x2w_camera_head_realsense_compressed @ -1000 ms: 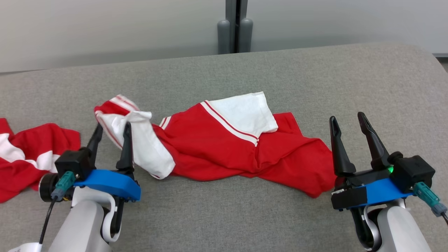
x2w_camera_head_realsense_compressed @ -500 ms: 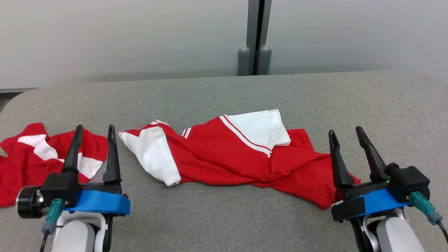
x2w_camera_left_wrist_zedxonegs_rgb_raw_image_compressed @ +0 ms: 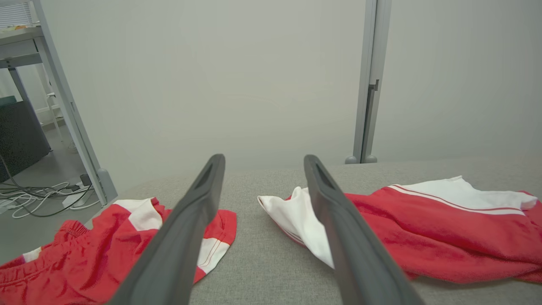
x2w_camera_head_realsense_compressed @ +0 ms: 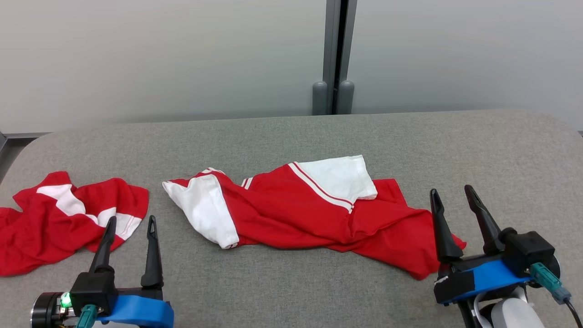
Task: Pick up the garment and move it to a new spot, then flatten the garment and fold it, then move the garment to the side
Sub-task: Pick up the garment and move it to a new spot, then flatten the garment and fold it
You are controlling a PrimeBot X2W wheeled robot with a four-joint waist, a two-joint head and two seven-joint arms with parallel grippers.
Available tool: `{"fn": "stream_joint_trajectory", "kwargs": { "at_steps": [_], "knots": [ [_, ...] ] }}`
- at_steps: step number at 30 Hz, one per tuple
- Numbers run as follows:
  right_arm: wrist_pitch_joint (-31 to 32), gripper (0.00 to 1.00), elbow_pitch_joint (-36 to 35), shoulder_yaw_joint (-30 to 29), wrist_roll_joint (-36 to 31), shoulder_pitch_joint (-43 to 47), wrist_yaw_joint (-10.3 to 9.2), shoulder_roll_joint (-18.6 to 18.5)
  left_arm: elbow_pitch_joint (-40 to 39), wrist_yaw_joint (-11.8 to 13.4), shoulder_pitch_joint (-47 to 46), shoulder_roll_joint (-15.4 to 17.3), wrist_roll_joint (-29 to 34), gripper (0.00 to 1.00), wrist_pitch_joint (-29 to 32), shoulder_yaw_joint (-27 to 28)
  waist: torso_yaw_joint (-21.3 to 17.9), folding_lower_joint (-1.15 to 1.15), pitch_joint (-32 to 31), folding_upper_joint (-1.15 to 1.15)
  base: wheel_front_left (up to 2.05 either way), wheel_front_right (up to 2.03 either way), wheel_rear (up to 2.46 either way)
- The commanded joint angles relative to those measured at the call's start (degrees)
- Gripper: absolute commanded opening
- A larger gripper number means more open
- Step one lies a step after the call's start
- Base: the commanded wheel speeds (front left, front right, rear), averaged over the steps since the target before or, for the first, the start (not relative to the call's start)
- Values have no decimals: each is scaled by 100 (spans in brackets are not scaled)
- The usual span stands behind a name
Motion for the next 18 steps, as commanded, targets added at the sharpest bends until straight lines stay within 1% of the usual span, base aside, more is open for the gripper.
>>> {"fn": "stream_joint_trajectory", "kwargs": {
  "at_steps": [1,8,18],
  "knots": [
    [-20,100,33,-29,-33,94,1,-8,-11,6,62,6,68,100,-17,9,0,1,-14,0,0,0,0],
    [-20,100,200,-87,-58,122,1,-8,47,-76,98,-118,110,100,-17,91,31,1,-45,0,0,0,0],
    [-21,100,306,-17,-2,47,1,-8,51,-151,65,-179,204,100,-16,199,13,1,-45,0,0,0,0]
  ]
}}
